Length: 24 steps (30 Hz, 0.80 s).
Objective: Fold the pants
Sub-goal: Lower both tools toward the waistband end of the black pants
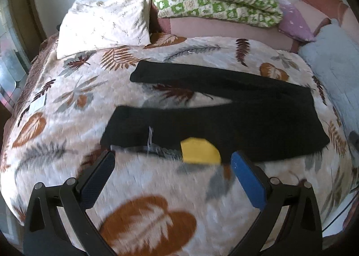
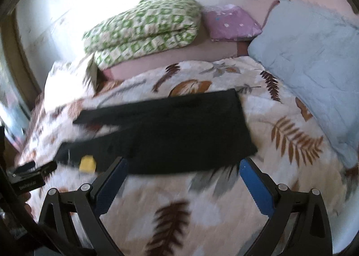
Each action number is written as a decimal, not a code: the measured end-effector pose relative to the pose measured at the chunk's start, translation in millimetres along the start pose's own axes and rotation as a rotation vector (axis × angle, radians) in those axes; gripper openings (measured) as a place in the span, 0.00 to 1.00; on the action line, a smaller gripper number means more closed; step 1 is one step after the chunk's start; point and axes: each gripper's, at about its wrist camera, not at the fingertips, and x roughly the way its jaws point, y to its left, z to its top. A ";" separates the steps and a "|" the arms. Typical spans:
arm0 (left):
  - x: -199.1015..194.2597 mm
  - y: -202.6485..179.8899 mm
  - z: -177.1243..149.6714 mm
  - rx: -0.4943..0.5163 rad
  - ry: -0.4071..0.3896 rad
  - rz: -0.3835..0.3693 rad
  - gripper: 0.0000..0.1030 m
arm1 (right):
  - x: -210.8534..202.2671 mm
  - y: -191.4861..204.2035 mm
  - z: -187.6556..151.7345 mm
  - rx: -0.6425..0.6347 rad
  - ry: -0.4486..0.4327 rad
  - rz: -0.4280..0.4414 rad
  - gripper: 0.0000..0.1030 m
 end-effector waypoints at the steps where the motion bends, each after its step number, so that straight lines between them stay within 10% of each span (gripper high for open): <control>1: 5.2 1.9 8.1 0.001 0.009 -0.001 1.00 | 8.2 -7.4 11.9 0.008 0.002 0.007 0.97; 24: 133.0 -9.5 163.8 0.032 0.180 0.017 1.00 | 213.6 -115.3 130.7 0.179 0.247 0.065 0.94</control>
